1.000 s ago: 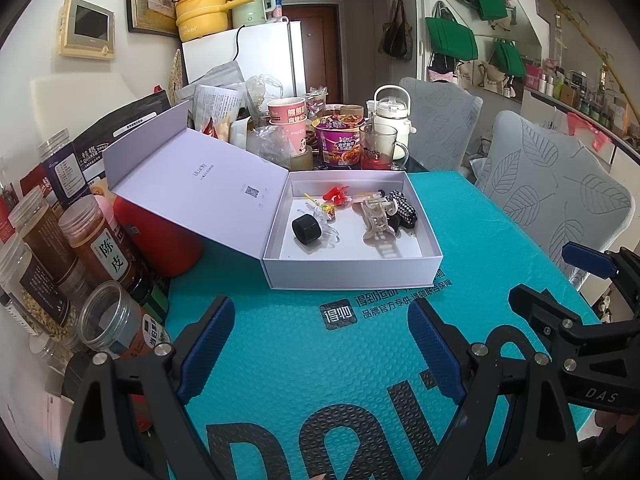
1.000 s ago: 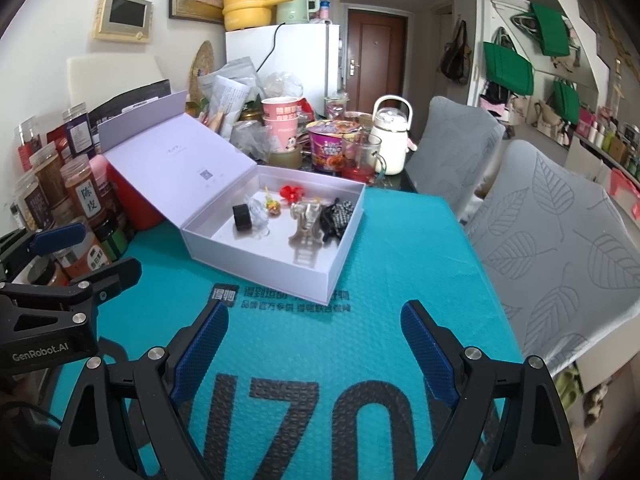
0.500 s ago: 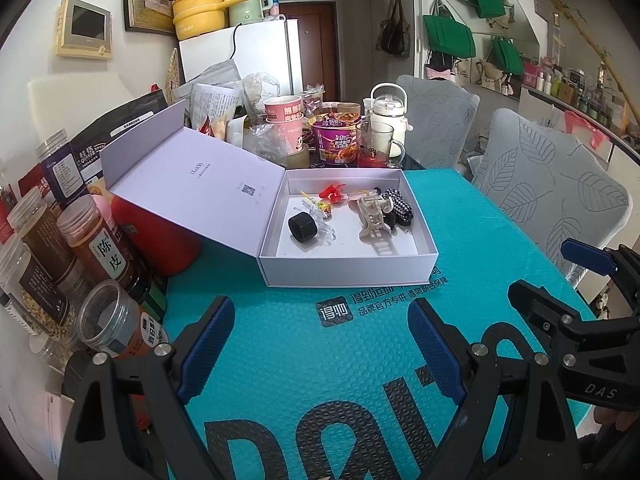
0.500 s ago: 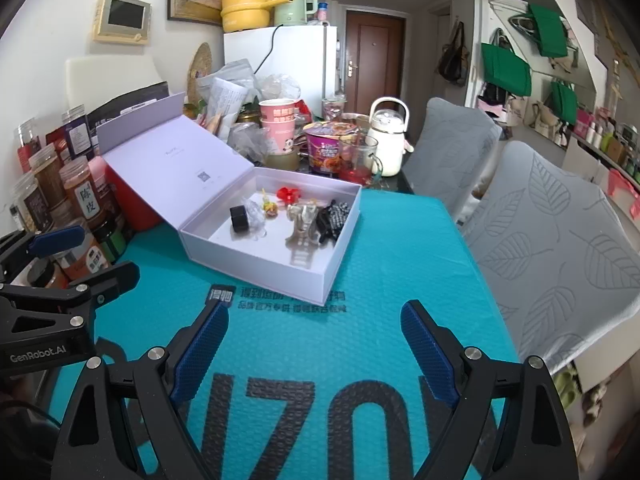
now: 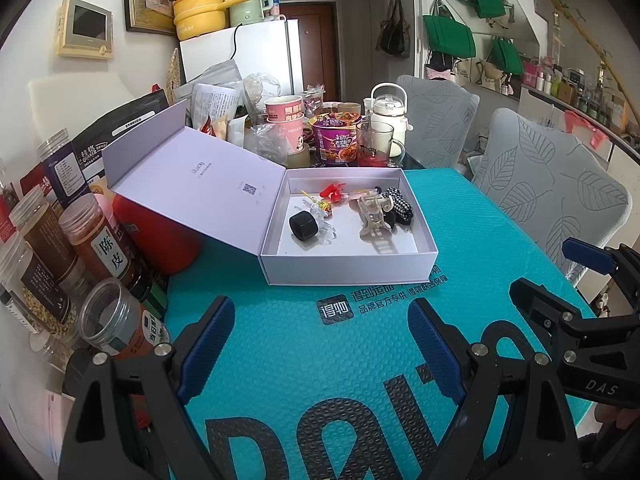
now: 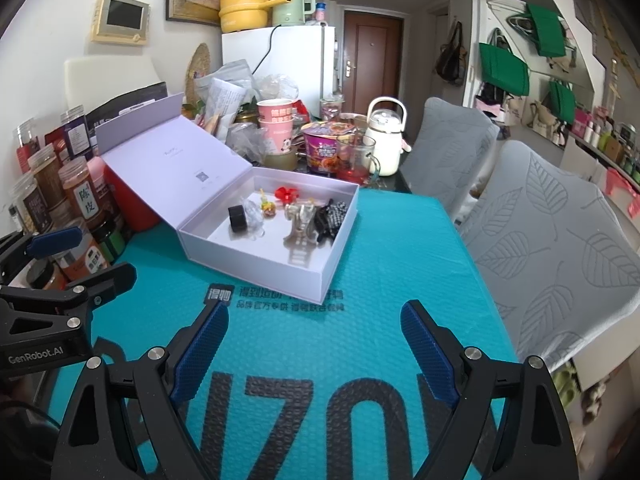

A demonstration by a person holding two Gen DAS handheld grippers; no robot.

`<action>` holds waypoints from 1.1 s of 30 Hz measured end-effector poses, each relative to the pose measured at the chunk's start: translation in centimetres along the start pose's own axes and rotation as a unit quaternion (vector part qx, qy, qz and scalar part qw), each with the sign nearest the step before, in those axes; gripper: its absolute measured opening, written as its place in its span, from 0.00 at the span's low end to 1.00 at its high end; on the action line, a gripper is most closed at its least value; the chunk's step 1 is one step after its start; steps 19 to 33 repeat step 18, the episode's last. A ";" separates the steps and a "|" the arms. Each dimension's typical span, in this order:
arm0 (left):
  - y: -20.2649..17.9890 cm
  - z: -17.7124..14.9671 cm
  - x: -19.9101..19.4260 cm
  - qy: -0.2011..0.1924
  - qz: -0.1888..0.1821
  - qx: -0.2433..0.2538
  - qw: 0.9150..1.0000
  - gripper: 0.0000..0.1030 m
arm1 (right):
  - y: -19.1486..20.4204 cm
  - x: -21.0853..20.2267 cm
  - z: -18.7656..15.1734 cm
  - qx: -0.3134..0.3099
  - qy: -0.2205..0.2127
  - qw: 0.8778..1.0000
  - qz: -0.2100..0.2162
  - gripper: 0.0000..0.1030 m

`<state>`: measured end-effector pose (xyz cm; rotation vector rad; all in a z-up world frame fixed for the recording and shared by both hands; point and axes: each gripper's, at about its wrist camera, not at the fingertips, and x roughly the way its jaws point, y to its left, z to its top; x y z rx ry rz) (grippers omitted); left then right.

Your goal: Organize rigid objects

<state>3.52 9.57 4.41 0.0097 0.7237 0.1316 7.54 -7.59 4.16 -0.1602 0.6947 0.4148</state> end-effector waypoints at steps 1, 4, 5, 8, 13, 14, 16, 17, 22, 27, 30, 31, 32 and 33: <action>0.0 0.0 0.0 0.000 0.000 0.000 1.000 0.87 | 0.0 0.0 0.0 0.000 0.000 1.000 0.000 0.87; 0.1 -0.2 -0.2 -0.002 0.000 0.000 1.000 0.87 | 0.0 0.0 0.0 0.000 0.000 1.000 0.000 0.87; 0.1 -0.3 -0.2 -0.001 0.000 0.000 1.000 0.87 | 0.0 0.0 0.0 0.000 0.001 1.000 0.000 0.87; 0.1 -0.5 -0.4 -0.002 -0.001 -0.002 1.000 0.87 | 0.0 -0.1 -0.1 0.001 0.001 1.000 -0.001 0.87; 0.4 -0.9 -0.8 -0.008 -0.006 -0.008 1.000 0.87 | -0.1 -0.4 -0.5 0.002 -0.001 1.000 0.000 0.87; 0.4 -1.0 -0.9 -0.008 -0.008 -0.008 1.000 0.87 | -0.1 -0.4 -0.6 0.002 -0.001 1.000 0.000 0.87; 0.5 -1.0 -0.9 -0.007 -0.008 -0.010 1.000 0.87 | 0.1 -0.4 -0.8 0.003 0.000 1.000 0.001 0.87; 0.6 -1.1 -0.8 -0.006 -0.007 -0.011 1.000 0.87 | 0.2 -0.4 -0.9 0.003 0.002 1.000 0.001 0.87; 0.6 -1.1 -0.8 -0.004 -0.006 -0.012 1.000 0.87 | 0.3 -0.3 -1.0 0.003 0.004 1.000 0.001 0.87; 0.6 -1.1 -0.8 -0.004 -0.006 -0.012 1.000 0.87 | 0.3 -0.3 -1.0 0.003 0.004 1.000 0.001 0.87; 0.6 -1.1 -0.8 -0.004 -0.006 -0.012 1.000 0.87 | 0.3 -0.3 -1.0 0.003 0.004 1.000 0.001 0.87; 0.6 -1.1 -0.8 -0.004 -0.006 -0.012 1.000 0.87 | 0.3 -0.3 -1.0 0.003 0.004 1.000 0.001 0.87; 0.6 -1.1 -0.8 -0.004 -0.006 -0.012 1.000 0.87 | 0.3 -0.3 -1.0 0.003 0.004 1.000 0.001 0.87; 0.6 -1.1 -0.8 -0.004 -0.006 -0.012 1.000 0.87 | 0.3 -0.3 -1.0 0.003 0.004 1.000 0.001 0.87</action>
